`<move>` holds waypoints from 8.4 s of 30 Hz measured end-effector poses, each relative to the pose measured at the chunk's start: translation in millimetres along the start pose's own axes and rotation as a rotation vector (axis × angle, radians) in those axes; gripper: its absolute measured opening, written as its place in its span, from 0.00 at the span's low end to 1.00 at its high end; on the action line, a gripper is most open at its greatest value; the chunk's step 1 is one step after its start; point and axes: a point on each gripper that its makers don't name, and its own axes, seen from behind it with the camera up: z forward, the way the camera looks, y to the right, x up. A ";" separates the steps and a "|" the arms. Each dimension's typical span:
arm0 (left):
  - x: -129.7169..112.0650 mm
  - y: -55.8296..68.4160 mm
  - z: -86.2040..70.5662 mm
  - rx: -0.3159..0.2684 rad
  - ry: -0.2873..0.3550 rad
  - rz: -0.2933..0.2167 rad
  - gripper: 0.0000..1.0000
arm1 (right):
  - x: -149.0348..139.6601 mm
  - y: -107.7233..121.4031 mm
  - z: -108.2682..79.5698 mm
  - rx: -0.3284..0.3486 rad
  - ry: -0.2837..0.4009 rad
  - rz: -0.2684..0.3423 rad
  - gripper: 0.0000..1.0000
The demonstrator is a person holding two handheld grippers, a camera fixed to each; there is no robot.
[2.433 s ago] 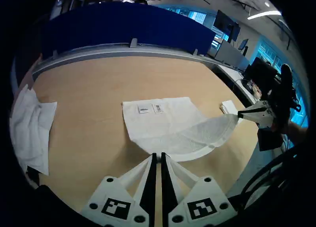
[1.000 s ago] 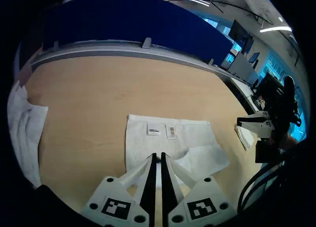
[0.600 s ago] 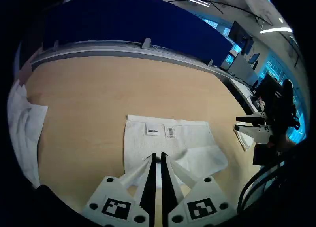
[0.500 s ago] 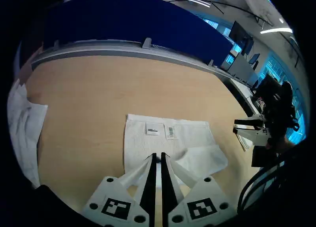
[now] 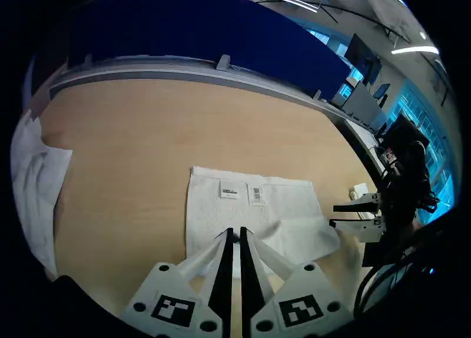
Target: Fold towel
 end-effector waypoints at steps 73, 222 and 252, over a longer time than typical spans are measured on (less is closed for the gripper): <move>-36.1 22.7 -57.5 -0.012 0.010 -0.166 0.08 | 43.4 -18.4 -81.0 0.025 0.125 -0.040 0.21; 20.3 -123.6 -67.0 0.384 0.555 0.145 0.90 | 77.2 110.9 -103.8 -0.486 0.750 0.118 1.00; 23.9 -121.6 -78.6 0.425 0.708 0.188 0.90 | 66.3 106.9 -94.2 -0.511 0.870 0.119 1.00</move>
